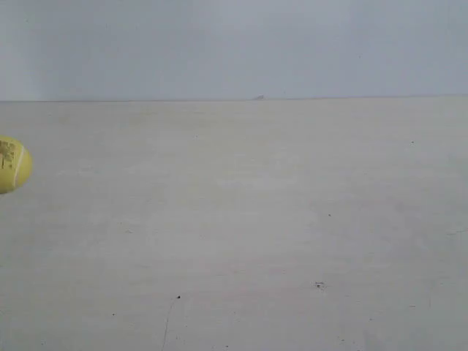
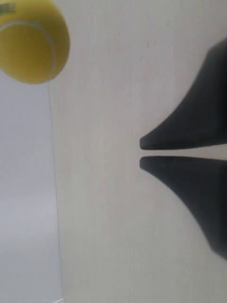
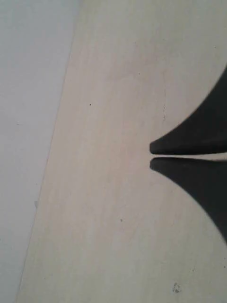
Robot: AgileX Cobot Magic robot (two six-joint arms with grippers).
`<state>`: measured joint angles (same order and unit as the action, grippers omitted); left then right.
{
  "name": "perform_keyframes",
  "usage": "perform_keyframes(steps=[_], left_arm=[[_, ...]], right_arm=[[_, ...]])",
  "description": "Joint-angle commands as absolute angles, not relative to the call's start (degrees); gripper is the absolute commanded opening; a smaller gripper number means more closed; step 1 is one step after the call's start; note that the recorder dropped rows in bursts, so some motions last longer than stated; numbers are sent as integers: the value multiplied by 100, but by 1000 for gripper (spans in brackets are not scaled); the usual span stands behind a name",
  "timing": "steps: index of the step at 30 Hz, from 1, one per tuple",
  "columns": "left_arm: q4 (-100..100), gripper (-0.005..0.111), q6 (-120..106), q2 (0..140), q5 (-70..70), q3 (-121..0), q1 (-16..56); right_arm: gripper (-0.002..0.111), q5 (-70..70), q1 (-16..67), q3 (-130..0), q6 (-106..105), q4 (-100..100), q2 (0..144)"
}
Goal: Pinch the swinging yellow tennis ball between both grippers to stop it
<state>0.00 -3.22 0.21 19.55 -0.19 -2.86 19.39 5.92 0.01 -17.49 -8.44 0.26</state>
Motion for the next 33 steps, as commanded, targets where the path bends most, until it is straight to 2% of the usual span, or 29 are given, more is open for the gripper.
perform_keyframes(steps=[1,9,16,24,27,33], left_arm=[[-86,5,-354,0,1934,0,-279],[0,5,-370,0,1907,0,-279],[411,5,-562,0,1172,0,-279],[341,5,-168,0,-303,0,-279],[341,5,560,0,-435,0,-279],[341,5,1227,0,-629,0,-279]], right_arm=[[0,1906,582,0,-1838,-812,0],[0,1906,582,0,-1867,-813,0],[0,1404,582,0,-1827,-852,0],[0,409,582,0,-893,-2507,0],[0,347,582,0,-542,-3405,0],[0,-538,582,0,-449,-3481,0]])
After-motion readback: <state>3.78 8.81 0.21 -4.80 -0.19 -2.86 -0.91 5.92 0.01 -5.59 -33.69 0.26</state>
